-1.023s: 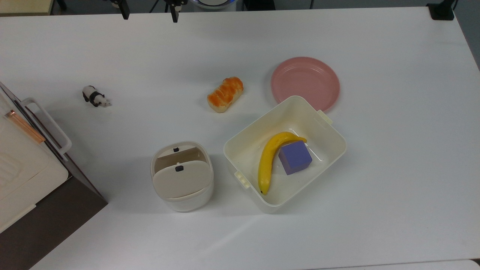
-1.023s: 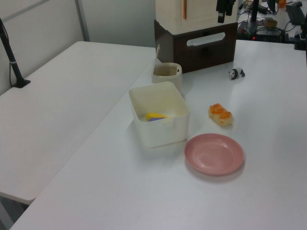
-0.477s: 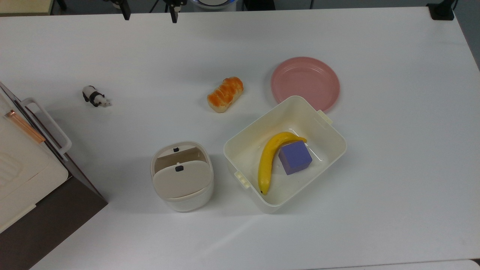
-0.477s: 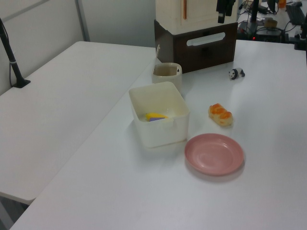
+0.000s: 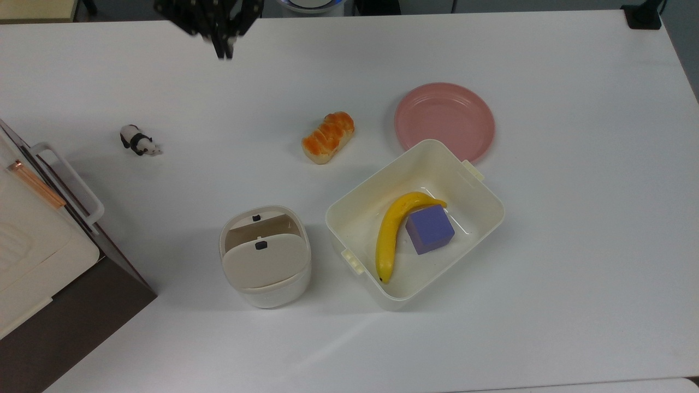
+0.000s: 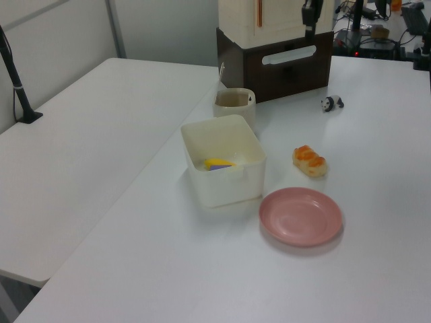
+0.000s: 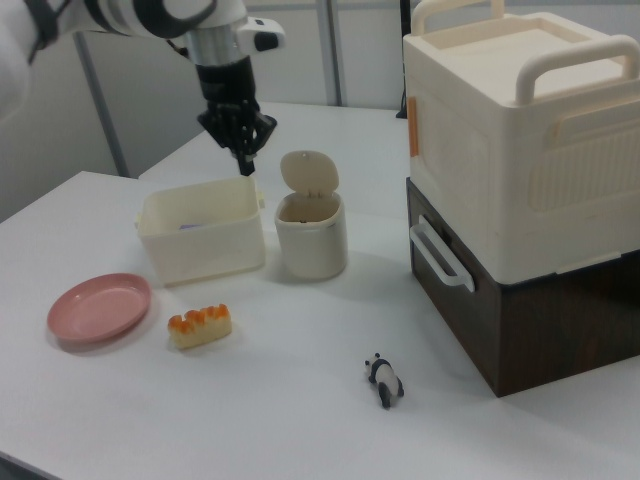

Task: Close the trash can
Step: 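Move the gripper down toward the open lid of the cream trash can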

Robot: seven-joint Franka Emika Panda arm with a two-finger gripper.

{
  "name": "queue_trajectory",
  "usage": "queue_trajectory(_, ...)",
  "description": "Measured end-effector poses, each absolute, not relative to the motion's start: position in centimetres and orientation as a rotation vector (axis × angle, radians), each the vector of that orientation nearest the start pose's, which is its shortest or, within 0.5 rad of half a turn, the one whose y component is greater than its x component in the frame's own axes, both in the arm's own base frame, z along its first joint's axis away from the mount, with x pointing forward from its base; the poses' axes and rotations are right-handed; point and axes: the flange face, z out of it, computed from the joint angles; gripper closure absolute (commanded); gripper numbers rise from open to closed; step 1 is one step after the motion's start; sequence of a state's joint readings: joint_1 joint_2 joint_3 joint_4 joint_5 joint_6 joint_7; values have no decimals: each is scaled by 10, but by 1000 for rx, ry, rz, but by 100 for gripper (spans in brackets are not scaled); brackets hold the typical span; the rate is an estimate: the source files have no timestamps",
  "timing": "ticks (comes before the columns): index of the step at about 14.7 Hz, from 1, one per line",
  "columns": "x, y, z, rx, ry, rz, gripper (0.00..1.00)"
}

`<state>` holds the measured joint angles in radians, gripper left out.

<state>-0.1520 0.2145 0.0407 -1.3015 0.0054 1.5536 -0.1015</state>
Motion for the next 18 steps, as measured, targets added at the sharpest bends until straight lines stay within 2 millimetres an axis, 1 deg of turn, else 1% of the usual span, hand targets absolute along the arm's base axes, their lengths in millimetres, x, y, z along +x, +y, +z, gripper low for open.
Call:
queue_trajectory(1, 635, -74, 614, -3129, 32, -81, 100)
queue_trajectory(2, 650, -76, 607, -3126, 59, -94, 100)
queue_trajectory(3, 663, -77, 600, -3123, 93, -104, 100)
queue_trajectory(5, 684, -74, 587, -3117, 136, -115, 100)
queue_trajectory(6, 689, -73, 586, -3114, 166, -145, 100)
queue_trajectory(7, 698, -72, 590, -3100, 236, -233, 100)
queue_trajectory(10, 712, -72, 598, -3036, 397, -419, 100)
queue_trajectory(12, 720, -73, 600, -2993, 490, -512, 100)
queue_trajectory(15, 733, -70, 593, -2921, 632, -602, 100)
queue_trajectory(18, 749, -55, 575, -2877, 772, -659, 100)
